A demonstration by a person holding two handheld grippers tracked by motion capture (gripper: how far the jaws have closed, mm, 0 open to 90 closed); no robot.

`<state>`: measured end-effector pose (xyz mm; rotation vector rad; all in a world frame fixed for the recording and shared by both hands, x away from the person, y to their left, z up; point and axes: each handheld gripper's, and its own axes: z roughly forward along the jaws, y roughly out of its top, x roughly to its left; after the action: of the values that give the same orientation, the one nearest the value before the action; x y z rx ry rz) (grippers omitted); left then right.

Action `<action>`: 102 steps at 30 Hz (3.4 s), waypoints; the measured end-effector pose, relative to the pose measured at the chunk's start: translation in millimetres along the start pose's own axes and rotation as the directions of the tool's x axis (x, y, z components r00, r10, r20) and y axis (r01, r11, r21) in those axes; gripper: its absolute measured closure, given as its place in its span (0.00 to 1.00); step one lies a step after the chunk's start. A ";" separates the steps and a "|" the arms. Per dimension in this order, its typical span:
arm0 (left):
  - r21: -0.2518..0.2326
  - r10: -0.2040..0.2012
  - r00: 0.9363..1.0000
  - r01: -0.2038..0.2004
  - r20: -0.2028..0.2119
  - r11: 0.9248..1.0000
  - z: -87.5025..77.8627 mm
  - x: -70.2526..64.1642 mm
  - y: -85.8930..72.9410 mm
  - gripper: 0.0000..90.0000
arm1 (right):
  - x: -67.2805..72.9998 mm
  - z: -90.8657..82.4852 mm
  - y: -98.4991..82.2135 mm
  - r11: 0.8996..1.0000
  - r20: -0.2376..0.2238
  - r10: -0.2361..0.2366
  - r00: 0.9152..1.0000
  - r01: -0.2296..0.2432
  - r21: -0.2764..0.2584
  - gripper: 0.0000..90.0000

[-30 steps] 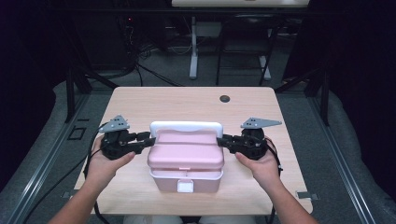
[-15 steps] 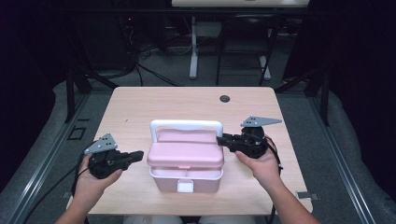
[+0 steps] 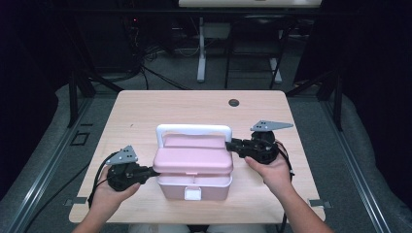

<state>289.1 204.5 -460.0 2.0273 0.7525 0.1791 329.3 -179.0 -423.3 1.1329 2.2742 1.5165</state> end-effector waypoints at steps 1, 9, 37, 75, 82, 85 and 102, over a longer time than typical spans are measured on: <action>-0.001 0.000 1.000 0.000 0.002 1.000 1.5 -0.9 0.4 1.00 | -0.3 -0.1 -0.2 1.000 -0.001 0.001 1.000 -0.001 0.000 0.83; 0.006 0.007 1.000 -0.007 0.015 1.000 7.0 -4.1 3.0 1.00 | -1.5 0.5 -0.9 1.000 -0.007 0.006 1.000 -0.006 0.001 0.83; -0.046 0.017 1.000 -0.018 -0.022 0.999 -6.8 -0.5 43.6 1.00 | 1.2 -21.3 -27.8 1.000 0.064 -0.007 0.998 0.009 -0.025 0.97; -0.046 0.010 0.994 -0.015 -0.113 0.999 -5.1 26.1 105.6 1.00 | 46.5 29.1 -71.2 0.976 -0.036 -0.154 0.987 0.157 0.152 1.00; -0.036 0.011 0.993 -0.016 -0.121 0.999 -2.5 28.0 113.3 1.00 | 44.6 24.3 -73.5 0.976 -0.037 -0.152 0.988 0.156 0.149 1.00; -0.035 0.010 0.991 -0.015 -0.131 0.999 -1.1 29.3 117.4 1.00 | 44.1 22.8 -74.4 0.976 -0.039 -0.157 0.987 0.161 0.148 1.00; -0.013 -0.008 0.986 0.006 -0.166 1.000 9.2 42.5 126.6 0.99 | 39.5 21.4 -74.0 0.978 -0.067 -0.135 0.989 0.144 0.150 1.00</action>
<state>382.4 174.7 -368.7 2.0154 0.8596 0.3513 277.0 -150.9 -486.4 0.9535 2.4887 1.3568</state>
